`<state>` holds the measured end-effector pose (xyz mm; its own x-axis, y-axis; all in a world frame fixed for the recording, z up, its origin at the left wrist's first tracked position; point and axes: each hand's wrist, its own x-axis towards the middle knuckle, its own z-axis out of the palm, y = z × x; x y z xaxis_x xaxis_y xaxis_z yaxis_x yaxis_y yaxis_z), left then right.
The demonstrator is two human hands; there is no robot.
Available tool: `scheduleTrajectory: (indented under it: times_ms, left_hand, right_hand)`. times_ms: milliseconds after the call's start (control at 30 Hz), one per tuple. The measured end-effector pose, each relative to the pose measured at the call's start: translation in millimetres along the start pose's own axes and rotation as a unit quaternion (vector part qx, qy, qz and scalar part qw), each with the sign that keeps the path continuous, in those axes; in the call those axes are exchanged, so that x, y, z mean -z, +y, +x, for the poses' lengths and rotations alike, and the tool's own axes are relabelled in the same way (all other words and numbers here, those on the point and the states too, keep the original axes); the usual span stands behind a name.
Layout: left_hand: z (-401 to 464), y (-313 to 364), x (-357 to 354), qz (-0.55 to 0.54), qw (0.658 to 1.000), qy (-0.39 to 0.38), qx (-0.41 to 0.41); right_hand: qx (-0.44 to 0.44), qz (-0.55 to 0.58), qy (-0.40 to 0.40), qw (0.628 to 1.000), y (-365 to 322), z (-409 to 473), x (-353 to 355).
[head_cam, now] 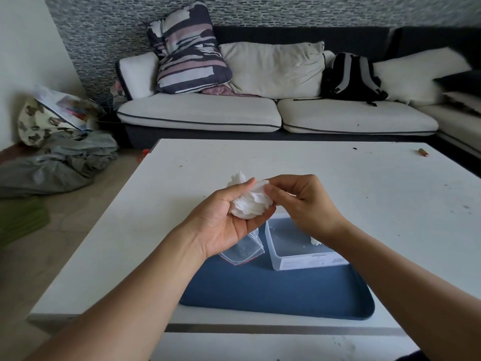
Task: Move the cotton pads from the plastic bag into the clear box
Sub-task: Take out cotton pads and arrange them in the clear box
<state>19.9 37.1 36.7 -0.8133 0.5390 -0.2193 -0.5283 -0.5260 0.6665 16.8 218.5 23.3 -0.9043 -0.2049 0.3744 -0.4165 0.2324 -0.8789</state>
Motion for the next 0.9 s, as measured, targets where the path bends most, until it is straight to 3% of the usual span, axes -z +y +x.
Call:
scheduleTrajectory:
  times_ms: [200, 400, 567, 767, 900]
  left_hand:
    - [0, -1, -2, 0.029, 1.000, -0.007, -0.002]
    - [1, -4, -2, 0.035, 0.999, 0.021, 0.019]
    - [2, -1, -2, -0.002, 1.000, 0.003, 0.023]
    - [1, -2, -5, -0.043, 0.999, -0.011, 0.009]
    - [1, -1, -4, -0.041, 0.999, -0.022, 0.000]
  right_hand:
    - [0.000, -0.026, 0.007, 1.000, -6, -3, -3]
    - [0.041, -0.136, 0.086, 0.986, -12, -6, -12]
    - [0.147, -0.233, 0.110, 0.955, -14, -7, -13]
    - [0.280, -0.390, 0.173, 0.860, -17, -5, -9]
    - [0.294, -0.396, 0.149, 0.857, -18, -5, -11]
